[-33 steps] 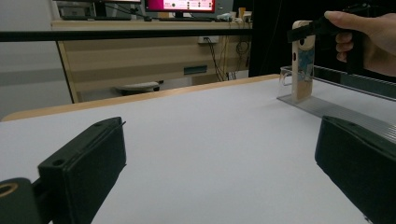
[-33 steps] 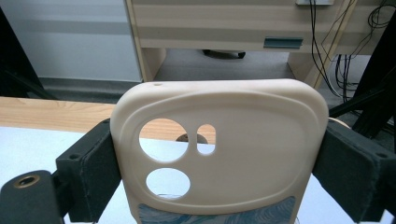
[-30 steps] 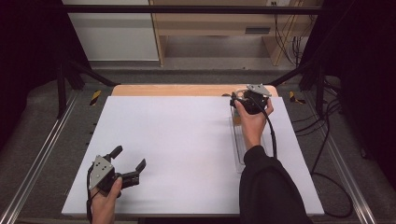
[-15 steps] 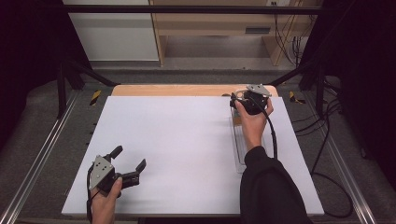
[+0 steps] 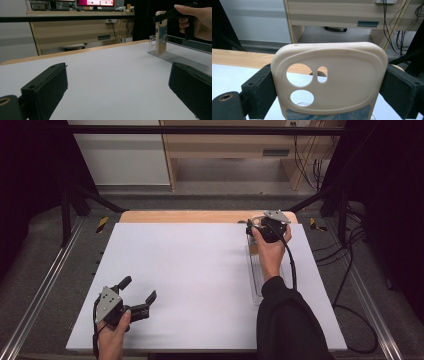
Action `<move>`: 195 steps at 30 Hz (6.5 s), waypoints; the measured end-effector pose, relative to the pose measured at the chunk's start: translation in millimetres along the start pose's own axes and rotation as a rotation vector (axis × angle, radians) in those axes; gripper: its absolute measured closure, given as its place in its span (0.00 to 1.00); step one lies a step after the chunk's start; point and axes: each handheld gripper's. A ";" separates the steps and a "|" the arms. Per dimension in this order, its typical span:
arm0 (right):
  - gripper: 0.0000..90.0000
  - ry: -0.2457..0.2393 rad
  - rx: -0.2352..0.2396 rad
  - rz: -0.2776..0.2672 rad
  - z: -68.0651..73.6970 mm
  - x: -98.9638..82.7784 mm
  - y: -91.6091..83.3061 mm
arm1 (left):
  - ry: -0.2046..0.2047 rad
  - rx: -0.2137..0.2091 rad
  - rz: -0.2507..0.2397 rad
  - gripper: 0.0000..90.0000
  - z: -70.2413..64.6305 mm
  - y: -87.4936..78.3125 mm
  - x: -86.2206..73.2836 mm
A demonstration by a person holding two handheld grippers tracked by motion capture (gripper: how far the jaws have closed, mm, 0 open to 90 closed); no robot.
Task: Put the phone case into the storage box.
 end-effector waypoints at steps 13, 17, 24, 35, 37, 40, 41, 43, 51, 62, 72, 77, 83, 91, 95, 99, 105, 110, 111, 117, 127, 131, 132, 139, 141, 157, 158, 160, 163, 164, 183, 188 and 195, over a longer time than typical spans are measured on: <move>0.10 0.023 0.018 0.006 -0.8 -1.9 1.7 | 0.001 -0.001 0.000 0.02 -0.1 0.0 0.0; 0.09 0.026 0.021 0.008 -0.6 -2.2 2.1 | 0.000 0.000 0.000 0.02 -0.1 0.0 0.1; 0.09 0.034 0.026 0.005 -1.3 -2.5 2.4 | 0.001 0.000 0.000 0.02 -0.1 0.0 0.1; 0.07 0.038 0.015 -0.011 -0.6 -1.9 2.5 | 0.000 0.001 0.000 0.02 0.0 -0.1 0.1; 0.06 0.038 0.012 -0.018 -0.3 -1.2 2.4 | 0.000 0.001 0.000 0.02 0.2 -0.1 0.1; 0.06 0.041 0.011 -0.021 -0.2 -0.4 1.9 | 0.000 0.001 0.000 0.02 0.2 -0.2 0.1; 0.06 0.039 0.011 -0.022 -0.2 -0.4 1.9 | -0.001 0.001 0.000 0.02 0.2 -0.2 0.1; 0.06 0.033 0.007 -0.029 0.2 0.0 1.2 | 0.000 0.001 -0.001 0.02 0.1 -0.2 0.3; 0.06 0.034 0.005 -0.047 2.1 2.3 0.1 | 0.000 0.002 -0.001 0.02 0.2 -0.2 0.2; 0.06 0.027 0.011 -0.045 1.1 3.8 -1.7 | 0.004 0.002 -0.003 0.02 0.7 -0.6 0.6; 0.08 0.001 0.015 -0.059 1.5 6.1 -4.9 | 0.003 0.007 -0.002 0.02 0.9 -0.8 0.8; 0.09 -0.001 0.021 -0.068 2.1 7.2 -6.0 | 0.009 0.008 -0.003 0.02 0.5 -0.8 1.0; 0.09 0.007 0.030 -0.069 1.3 7.5 -6.6 | 0.011 0.009 -0.004 0.02 0.7 -1.0 1.3; 0.09 0.012 0.037 -0.074 2.0 9.3 -8.2 | 0.013 0.018 -0.013 0.02 6.9 -4.2 2.7; 0.09 0.024 0.043 -0.076 2.0 10.1 -8.9 | 0.011 0.027 -0.017 0.02 13.3 -9.1 3.4; 0.09 0.026 0.051 -0.077 1.4 10.9 -9.8 | 0.008 0.031 -0.023 0.02 18.8 -14.5 4.4; 0.09 0.029 0.057 -0.079 1.0 12.1 -11.2 | 0.014 0.029 -0.024 0.02 21.8 -19.4 4.8; 0.09 0.027 0.062 -0.081 2.3 13.0 -12.1 | 0.012 0.032 -0.020 0.02 22.2 -19.0 3.7; 0.09 0.034 0.064 -0.082 2.6 13.7 -12.5 | 0.014 0.030 -0.020 0.01 21.9 -18.7 3.7; 0.09 0.039 0.073 -0.089 3.4 15.8 -15.0 | 0.013 0.033 -0.019 0.02 21.8 -18.7 3.3; 0.09 0.036 0.077 -0.101 1.1 20.2 -19.1 | 0.016 0.030 -0.019 0.01 21.7 -18.5 3.2; 0.09 0.039 0.076 -0.102 -0.1 21.2 -20.6 | 0.014 0.029 -0.019 0.01 21.6 -18.4 3.1; 0.09 0.042 0.077 -0.107 0.2 21.8 -21.2 | 0.014 0.029 -0.018 0.01 21.6 -18.3 3.1; 0.09 0.041 0.081 -0.112 2.7 24.1 -23.9 | 0.016 0.028 -0.018 0.01 21.4 -17.8 3.2; 0.09 0.041 0.085 -0.112 3.7 24.7 -24.6 | 0.016 0.028 -0.017 0.01 21.1 -17.6 3.1; 0.09 0.050 0.087 -0.122 3.3 29.1 -28.5 | 0.013 0.026 -0.018 0.01 21.1 -17.9 3.4; 0.09 0.048 0.090 -0.124 3.3 29.4 -28.8 | 0.014 0.026 -0.018 0.01 21.1 -17.9 3.4; 0.09 0.051 0.092 -0.126 3.4 30.1 -29.5 | 0.015 0.025 -0.018 0.01 21.1 -17.8 3.4; 0.09 0.051 0.097 -0.128 3.7 30.4 -30.2 | 0.014 0.025 -0.018 0.01 21.4 -17.9 3.5; 0.09 0.051 0.098 -0.129 4.0 30.5 -30.5 | 0.014 0.024 -0.020 0.01 21.5 -17.9 3.6; 0.08 0.035 0.185 -0.156 3.6 50.1 -63.6 | 0.001 0.019 -0.023 0.01 22.4 -19.8 4.9; 0.06 0.047 0.210 -0.152 -0.9 56.0 -81.5 | 0.004 0.010 -0.017 0.01 22.6 -22.3 4.7; 0.04 0.069 0.228 -0.145 -10.9 59.6 -106.3 | -0.005 0.023 -0.019 0.01 25.3 -26.5 5.3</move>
Point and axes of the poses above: each handheld gripper's, and its own axes: y roughly forward along the jaws, x roughly out of its top, z roughly to its left, and after that the axes turned 14 degrees about -z, right-handed
